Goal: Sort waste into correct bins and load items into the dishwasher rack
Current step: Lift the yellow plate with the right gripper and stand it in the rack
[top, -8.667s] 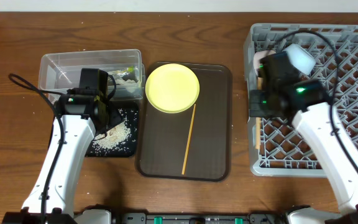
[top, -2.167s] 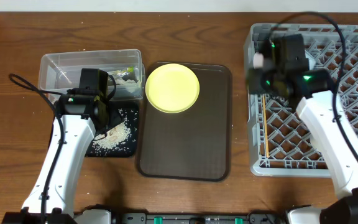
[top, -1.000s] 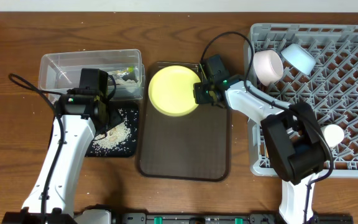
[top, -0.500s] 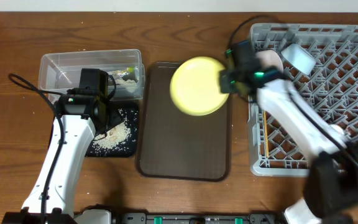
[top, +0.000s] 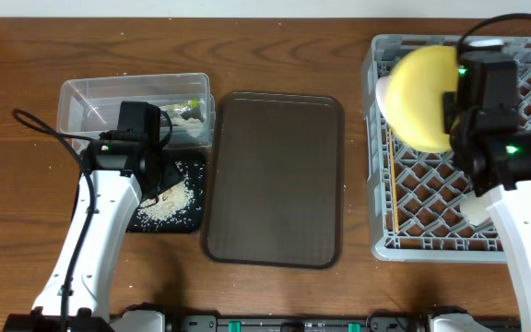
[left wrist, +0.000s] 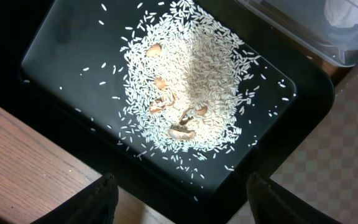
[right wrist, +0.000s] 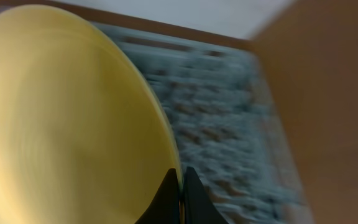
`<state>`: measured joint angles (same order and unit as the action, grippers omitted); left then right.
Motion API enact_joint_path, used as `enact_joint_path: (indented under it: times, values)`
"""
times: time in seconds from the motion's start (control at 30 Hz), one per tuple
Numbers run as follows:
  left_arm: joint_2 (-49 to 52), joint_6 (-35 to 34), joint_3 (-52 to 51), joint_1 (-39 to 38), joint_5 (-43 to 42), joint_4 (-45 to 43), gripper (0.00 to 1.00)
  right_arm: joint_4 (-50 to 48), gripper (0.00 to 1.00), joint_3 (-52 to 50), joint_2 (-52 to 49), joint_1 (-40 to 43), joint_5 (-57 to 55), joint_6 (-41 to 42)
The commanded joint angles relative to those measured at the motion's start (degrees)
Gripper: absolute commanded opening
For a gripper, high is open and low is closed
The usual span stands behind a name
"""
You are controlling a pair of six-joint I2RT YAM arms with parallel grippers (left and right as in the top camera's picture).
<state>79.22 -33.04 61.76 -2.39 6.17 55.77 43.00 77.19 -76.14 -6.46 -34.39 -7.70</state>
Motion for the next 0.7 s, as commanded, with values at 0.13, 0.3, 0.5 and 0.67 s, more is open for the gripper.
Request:
enact_joint_path:
  times: [0.13, 0.3, 0.5, 0.67]
  values:
    - [-0.46, -0.48, 0.35, 0.22, 0.31, 0.33, 0.70, 1.29, 0.01, 0.33, -1.07, 4.70, -13.38, -10.14]
    - [-0.46, -0.48, 0.35, 0.22, 0.31, 0.35, 0.69, 3.10, 0.01, 0.26, -3.82, 6.58, -13.27, -8.70]
    - [-0.46, -0.48, 0.35, 0.22, 0.31, 0.39, 0.70, 3.10, 0.01, -0.26, -8.37, 6.82, -12.52, -6.14]
    - [-0.46, -0.48, 0.35, 0.22, 0.31, 0.52, 0.69, 3.10, 0.01, -0.28, -13.07, 6.78, -12.52, -3.41]
